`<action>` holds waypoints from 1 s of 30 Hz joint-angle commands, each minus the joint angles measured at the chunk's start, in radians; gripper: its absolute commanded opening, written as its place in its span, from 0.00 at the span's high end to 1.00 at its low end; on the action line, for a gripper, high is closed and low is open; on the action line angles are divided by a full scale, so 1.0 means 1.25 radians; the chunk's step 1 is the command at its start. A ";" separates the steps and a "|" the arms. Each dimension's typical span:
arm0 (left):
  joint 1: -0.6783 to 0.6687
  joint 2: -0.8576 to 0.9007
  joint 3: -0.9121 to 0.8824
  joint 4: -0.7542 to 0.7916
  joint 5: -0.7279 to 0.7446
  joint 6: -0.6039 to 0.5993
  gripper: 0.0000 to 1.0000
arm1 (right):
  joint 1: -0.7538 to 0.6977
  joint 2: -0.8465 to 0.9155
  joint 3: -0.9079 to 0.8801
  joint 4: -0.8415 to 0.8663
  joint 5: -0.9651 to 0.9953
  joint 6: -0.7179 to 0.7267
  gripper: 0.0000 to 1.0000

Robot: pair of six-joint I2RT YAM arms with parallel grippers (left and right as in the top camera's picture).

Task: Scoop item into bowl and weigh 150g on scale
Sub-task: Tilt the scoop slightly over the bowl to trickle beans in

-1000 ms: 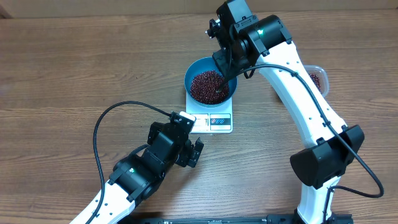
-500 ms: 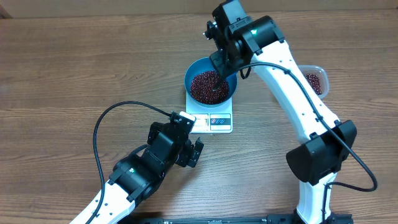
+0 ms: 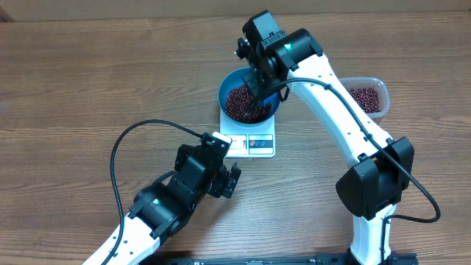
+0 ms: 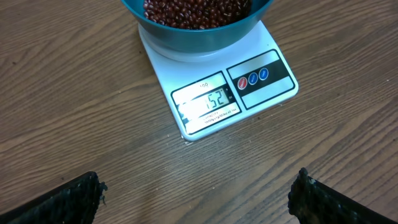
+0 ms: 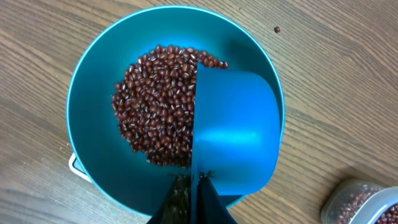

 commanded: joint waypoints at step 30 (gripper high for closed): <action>-0.005 0.004 -0.006 -0.003 -0.014 -0.014 0.00 | 0.005 0.013 -0.044 0.072 0.010 0.003 0.96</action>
